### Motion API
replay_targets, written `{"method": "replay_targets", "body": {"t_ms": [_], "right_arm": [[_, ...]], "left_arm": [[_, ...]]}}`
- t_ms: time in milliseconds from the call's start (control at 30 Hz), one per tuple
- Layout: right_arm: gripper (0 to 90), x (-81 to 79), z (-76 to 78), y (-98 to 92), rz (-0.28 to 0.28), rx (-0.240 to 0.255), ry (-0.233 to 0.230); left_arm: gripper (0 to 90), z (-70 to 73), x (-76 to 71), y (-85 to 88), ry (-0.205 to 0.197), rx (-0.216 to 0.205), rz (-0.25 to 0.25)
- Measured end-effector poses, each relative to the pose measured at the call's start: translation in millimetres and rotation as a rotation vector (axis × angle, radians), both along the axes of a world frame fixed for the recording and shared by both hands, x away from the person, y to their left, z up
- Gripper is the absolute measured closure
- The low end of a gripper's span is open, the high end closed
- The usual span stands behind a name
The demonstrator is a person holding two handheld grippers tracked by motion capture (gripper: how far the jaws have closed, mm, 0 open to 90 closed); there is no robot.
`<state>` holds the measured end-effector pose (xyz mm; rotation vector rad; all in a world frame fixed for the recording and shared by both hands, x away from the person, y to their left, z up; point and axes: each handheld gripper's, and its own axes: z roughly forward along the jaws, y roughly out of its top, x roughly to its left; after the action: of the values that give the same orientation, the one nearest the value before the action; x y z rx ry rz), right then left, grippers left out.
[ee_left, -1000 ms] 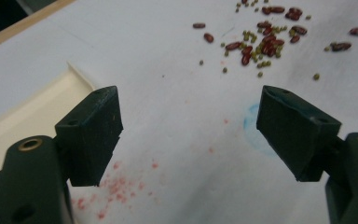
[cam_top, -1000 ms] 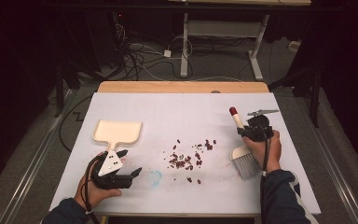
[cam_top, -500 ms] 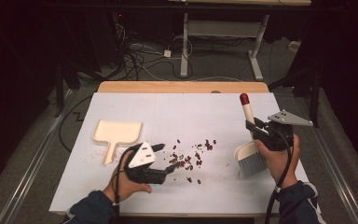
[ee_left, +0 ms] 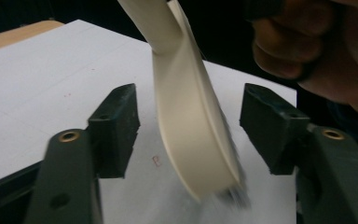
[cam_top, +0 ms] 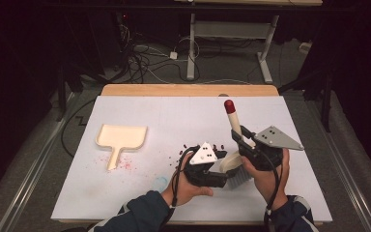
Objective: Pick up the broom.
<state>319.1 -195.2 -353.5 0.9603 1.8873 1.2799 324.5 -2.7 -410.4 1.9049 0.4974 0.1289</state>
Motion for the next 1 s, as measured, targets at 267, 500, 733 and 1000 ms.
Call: {"method": "replay_targets", "body": {"t_ms": [267, 500, 733, 1000], "right_arm": [[70.4, -17.6, 0.6, 20.0, 0.065, -0.008, -0.035], [69.5, -21.9, 5.3, 15.6, 0.171, 0.012, -0.053], [55.0, -21.9, 8.6, 4.8, 0.341, -0.055, -0.028], [41.5, -15.0, -5.6, -8.8, 0.562, -0.228, 0.078]], "left_arm": [[58.4, -4.7, 3.2, 12.4, 0.01, -0.011, -0.027], [65.2, 0.8, 9.2, 30.5, -0.011, 0.054, -0.034], [65.7, 13.1, 3.9, 50.1, -0.087, 0.158, -0.129], [65.7, 17.2, -3.5, 71.4, -0.133, 0.216, -0.255]]}}
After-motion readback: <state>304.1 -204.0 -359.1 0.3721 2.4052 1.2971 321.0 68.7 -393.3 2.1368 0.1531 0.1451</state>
